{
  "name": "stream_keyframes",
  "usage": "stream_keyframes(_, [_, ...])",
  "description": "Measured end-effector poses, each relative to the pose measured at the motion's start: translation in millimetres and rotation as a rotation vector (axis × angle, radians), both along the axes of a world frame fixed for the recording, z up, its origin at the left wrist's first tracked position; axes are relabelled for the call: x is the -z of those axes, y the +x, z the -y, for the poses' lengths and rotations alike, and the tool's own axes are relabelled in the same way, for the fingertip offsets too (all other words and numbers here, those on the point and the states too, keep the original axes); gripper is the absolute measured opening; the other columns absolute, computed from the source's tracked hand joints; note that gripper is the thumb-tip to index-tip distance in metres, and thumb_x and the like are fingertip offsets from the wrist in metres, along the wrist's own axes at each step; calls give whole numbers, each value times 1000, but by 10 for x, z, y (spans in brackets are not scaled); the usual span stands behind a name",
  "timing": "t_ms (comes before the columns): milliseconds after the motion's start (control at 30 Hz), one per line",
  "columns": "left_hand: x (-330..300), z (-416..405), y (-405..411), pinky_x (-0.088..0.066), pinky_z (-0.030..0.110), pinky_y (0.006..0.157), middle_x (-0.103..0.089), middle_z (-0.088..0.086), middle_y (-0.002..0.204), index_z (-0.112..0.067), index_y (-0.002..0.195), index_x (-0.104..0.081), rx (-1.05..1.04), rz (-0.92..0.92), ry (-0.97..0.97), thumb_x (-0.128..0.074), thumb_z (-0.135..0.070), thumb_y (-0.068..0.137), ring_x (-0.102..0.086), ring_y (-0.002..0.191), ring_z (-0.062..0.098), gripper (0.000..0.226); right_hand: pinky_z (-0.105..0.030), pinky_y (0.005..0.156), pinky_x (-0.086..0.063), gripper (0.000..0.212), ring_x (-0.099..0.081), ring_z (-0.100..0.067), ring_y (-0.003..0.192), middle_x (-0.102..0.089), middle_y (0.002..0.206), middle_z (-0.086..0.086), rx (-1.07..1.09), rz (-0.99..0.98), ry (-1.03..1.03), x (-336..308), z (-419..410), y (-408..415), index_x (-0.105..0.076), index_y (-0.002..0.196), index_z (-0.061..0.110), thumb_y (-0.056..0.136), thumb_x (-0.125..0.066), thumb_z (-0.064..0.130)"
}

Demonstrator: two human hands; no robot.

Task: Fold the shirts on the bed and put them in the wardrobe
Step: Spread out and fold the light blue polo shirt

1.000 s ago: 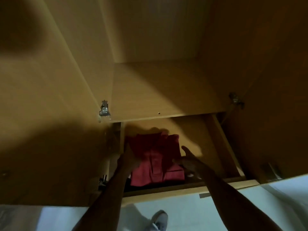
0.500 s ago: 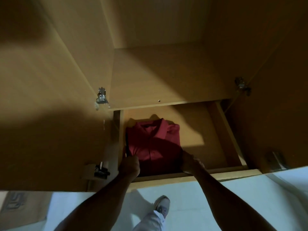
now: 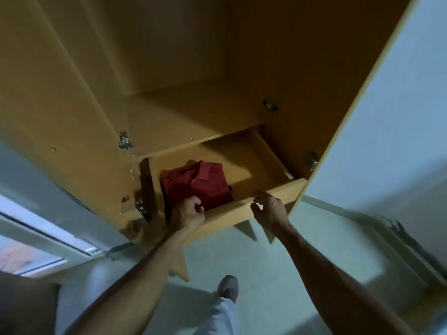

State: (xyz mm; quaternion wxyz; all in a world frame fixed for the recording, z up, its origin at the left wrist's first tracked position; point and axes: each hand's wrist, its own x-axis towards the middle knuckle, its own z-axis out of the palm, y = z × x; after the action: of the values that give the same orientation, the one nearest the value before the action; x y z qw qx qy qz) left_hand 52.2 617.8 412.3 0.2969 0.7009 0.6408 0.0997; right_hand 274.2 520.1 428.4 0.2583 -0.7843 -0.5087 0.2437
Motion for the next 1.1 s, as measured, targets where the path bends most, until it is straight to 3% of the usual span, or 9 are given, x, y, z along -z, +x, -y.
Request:
stream_keyframes(200, [-239,788,476,-50,31,87,-67,3,123,-21,135,-53,272,104,29,-62,-20,97,-64,112,23,39,-40,79,-61,33,-72,-24,92,-73,107,-1,232,-18,121,-142,1238,176,-67,121,18,90,-62,8])
stream_keyframes(300, [-258,1224,872,-45,24,82,-66,-1,122,-25,135,-49,447,138,-27,-59,-23,99,-63,111,21,37,-30,82,-59,29,-71,-13,89,-73,100,3,422,-26,186,-193,1947,277,-69,117,19,89,-68,9])
stream_keyframes(433, [-189,1788,1432,-57,37,89,-64,-9,107,-31,128,-50,739,161,-144,-58,-23,94,-65,102,21,35,-24,71,-56,27,-69,-5,83,-71,95,7,750,-67,200,-253,2934,318,-68,111,26,90,-66,9])
stream_keyframes(533, [-213,2265,1763,-47,24,91,-65,-4,119,-26,131,-53,990,110,-110,-53,-24,95,-63,111,21,36,-28,78,-57,31,-69,-5,83,-72,93,7,976,-83,197,-250,3688,210,-65,107,32,89,-67,8])
stream_keyframes(600, [-228,2644,1934,-43,23,89,-66,-3,119,-24,131,-56,1132,104,-107,-53,-24,95,-62,113,22,36,-33,82,-58,29,-69,-7,87,-72,96,8,1133,-98,174,-228,4209,32,-64,108,33,91,-67,10])
stream_keyframes(767, [-184,3754,2015,-45,23,89,-71,-1,117,-22,127,-61,1478,71,-181,-59,-25,94,-65,110,20,33,-26,77,-49,22,-67,-10,89,-72,97,9,1512,-77,102,-151,5357,-820,-64,109,33,93,-67,19])
stream_keyframes(933, [70,4718,1765,-54,35,91,-66,-5,105,-26,123,-62,1762,-8,-310,-58,-28,90,-65,98,18,33,-30,80,-53,23,-67,-4,86,-72,98,9,1817,-161,57,49,6076,-1778,-66,112,31,92,-68,20])
stream_keyframes(1100, [554,5491,1308,-50,27,87,-64,-5,117,-27,128,-59,2014,-140,-390,-56,-32,96,-61,103,14,33,-28,74,-52,21,-64,-2,87,-69,102,8,2059,-292,14,504,6481,-2596,-64,113,30,95,-66,21])
